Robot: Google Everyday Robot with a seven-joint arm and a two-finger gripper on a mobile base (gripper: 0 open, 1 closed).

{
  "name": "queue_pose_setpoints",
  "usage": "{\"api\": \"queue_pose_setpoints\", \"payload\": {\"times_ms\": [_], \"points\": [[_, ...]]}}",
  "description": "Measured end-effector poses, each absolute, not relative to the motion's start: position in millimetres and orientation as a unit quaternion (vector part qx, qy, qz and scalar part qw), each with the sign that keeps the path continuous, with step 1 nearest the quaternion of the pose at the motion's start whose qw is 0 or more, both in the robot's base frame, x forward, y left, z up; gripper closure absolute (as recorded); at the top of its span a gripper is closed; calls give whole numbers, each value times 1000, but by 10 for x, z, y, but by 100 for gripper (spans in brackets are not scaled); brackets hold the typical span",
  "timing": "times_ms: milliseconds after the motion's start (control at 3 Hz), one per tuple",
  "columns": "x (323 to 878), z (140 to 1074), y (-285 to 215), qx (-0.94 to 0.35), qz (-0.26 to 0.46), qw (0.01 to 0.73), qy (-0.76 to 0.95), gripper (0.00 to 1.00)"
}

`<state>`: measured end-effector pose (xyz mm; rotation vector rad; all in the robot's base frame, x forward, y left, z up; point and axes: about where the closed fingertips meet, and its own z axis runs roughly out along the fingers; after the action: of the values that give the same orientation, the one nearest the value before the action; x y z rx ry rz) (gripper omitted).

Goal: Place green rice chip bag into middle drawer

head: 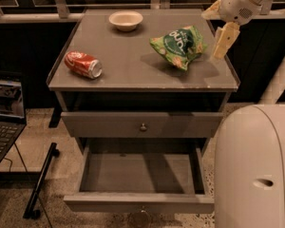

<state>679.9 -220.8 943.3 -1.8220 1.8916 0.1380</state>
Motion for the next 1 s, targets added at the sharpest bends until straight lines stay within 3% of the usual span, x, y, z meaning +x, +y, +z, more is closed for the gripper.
{"api": "queue_pose_setpoints", "payload": {"times_ms": [1000], "points": [[7071, 9459, -2227, -651, 27, 299, 697, 0]]}}
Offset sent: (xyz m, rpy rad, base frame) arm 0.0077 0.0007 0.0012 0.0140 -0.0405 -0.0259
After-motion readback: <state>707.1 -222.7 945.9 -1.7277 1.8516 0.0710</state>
